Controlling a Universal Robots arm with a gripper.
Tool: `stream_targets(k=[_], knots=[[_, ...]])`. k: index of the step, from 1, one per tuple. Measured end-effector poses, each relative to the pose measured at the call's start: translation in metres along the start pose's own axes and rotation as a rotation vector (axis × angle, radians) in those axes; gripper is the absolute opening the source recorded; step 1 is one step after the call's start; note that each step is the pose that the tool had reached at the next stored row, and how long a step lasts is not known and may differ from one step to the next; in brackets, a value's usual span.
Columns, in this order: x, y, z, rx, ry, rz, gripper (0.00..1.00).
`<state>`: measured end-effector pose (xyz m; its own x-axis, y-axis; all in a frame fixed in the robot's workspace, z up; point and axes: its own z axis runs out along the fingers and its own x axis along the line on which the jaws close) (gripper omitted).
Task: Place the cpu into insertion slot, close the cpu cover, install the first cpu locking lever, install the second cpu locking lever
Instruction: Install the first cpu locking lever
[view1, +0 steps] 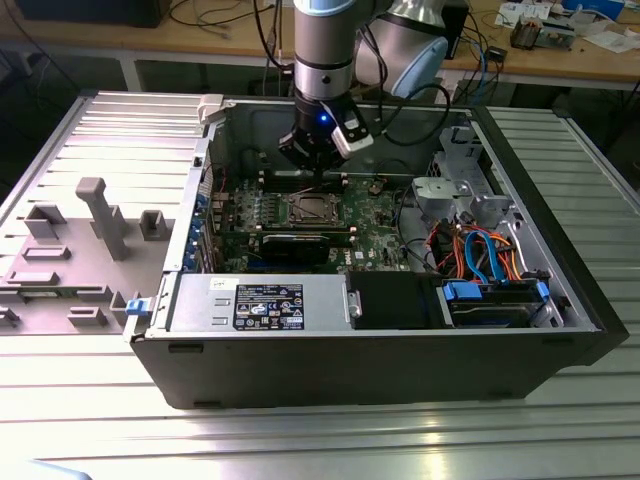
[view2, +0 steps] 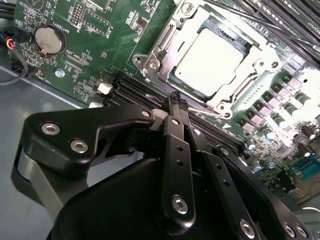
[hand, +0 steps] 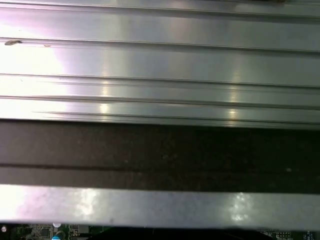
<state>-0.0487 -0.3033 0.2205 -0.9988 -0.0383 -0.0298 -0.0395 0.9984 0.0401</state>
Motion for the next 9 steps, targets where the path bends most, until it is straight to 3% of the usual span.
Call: stream_targets(k=[9], knots=[[-0.0045,-0.0003,0.0038,0.0001,0.0,0.0,0.11]])
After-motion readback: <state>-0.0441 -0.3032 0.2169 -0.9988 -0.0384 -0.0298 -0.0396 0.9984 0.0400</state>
